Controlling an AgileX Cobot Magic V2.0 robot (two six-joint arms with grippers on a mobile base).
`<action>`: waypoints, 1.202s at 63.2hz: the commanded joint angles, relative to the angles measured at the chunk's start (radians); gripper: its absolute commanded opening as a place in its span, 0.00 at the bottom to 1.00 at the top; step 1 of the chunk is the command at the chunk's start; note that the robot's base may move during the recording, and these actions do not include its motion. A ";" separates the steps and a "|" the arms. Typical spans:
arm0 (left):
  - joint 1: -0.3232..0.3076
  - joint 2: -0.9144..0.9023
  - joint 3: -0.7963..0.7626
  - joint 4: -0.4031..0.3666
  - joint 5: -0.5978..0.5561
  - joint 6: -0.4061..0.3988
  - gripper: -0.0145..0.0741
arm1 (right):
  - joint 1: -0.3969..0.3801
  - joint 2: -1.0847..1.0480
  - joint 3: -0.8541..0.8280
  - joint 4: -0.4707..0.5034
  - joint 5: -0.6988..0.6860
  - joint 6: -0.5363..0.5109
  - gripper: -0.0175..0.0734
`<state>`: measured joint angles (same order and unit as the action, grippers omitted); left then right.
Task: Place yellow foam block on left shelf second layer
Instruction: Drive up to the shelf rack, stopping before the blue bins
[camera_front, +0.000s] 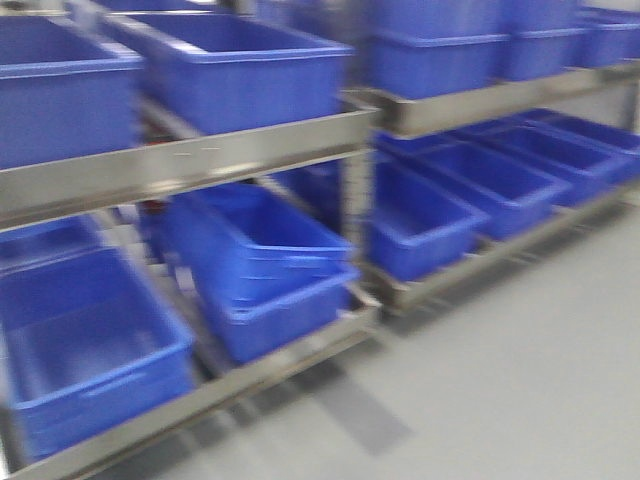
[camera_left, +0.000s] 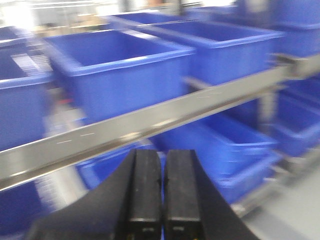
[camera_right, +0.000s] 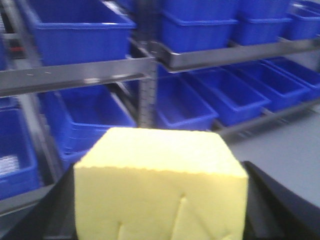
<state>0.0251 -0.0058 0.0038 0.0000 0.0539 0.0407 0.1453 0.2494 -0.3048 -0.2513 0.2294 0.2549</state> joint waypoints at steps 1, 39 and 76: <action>0.000 -0.017 0.028 -0.006 -0.082 -0.004 0.30 | -0.006 0.009 -0.029 -0.016 -0.083 -0.008 0.77; 0.000 -0.017 0.028 -0.006 -0.082 -0.004 0.30 | -0.006 0.009 -0.029 -0.016 -0.083 -0.008 0.77; 0.000 -0.017 0.028 -0.006 -0.082 -0.004 0.30 | -0.006 0.009 -0.029 -0.016 -0.083 -0.008 0.77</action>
<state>0.0251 -0.0058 0.0038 0.0000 0.0539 0.0407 0.1453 0.2494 -0.3048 -0.2513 0.2294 0.2549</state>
